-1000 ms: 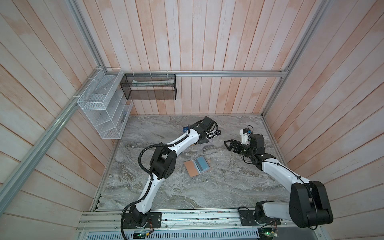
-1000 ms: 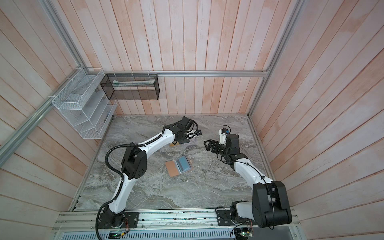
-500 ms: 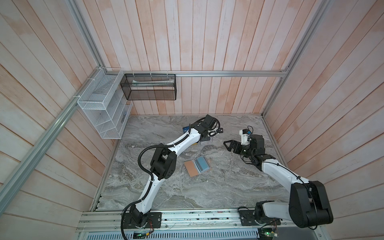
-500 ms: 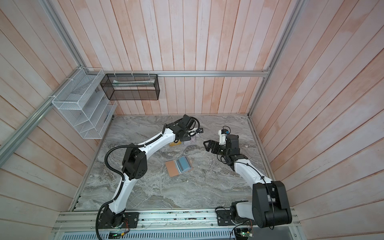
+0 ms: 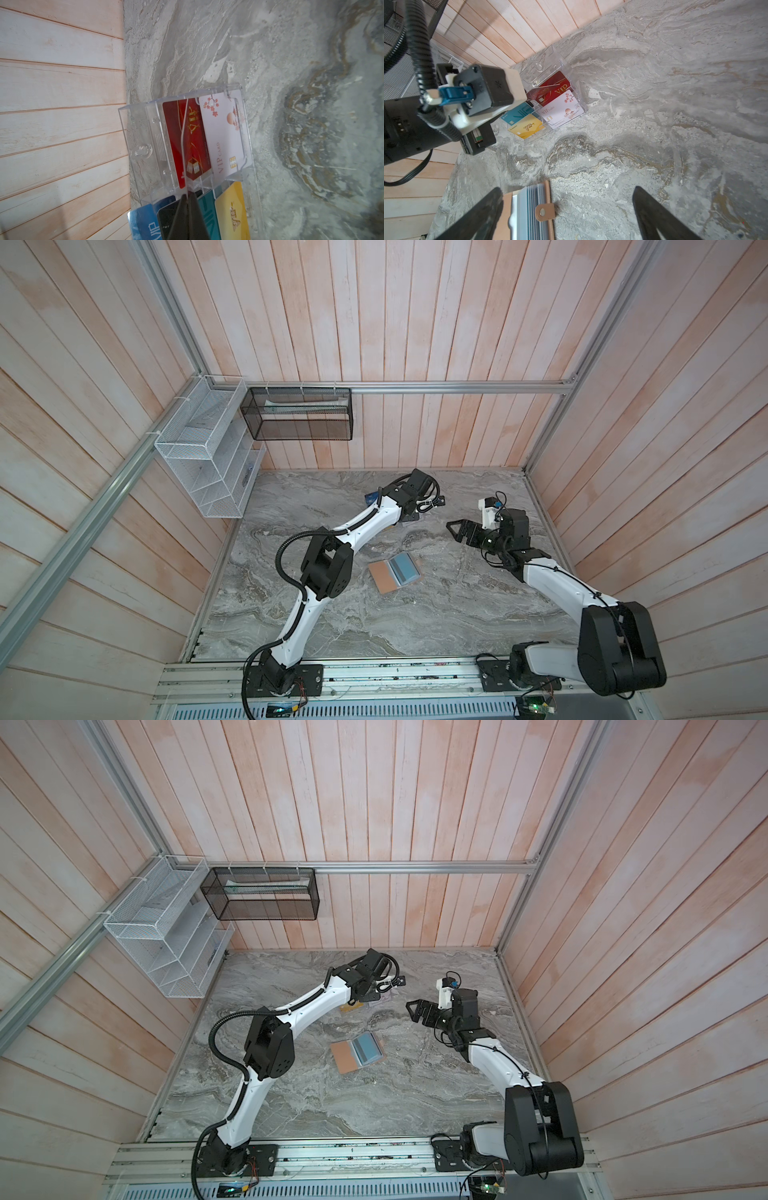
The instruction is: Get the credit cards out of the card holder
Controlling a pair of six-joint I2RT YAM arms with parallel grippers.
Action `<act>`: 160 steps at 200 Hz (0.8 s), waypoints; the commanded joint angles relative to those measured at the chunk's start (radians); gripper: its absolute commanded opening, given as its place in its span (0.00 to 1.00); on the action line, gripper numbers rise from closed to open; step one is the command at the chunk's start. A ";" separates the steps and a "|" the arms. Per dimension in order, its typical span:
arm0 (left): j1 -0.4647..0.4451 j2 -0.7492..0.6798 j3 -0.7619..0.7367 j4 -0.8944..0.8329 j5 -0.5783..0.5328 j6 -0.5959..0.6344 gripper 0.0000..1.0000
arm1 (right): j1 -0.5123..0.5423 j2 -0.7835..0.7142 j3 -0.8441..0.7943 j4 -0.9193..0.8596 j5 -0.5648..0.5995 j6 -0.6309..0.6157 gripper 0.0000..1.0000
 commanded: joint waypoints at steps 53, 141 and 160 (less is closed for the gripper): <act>-0.001 -0.063 0.046 -0.008 0.123 -0.177 0.00 | -0.042 0.028 0.002 0.026 -0.011 0.034 0.98; 0.106 -0.491 -0.367 0.203 0.301 -0.447 0.00 | -0.023 0.390 0.315 0.088 -0.086 -0.008 0.98; 0.132 -0.574 -0.468 0.230 0.325 -0.462 0.00 | 0.020 0.499 0.463 0.012 -0.048 -0.074 0.98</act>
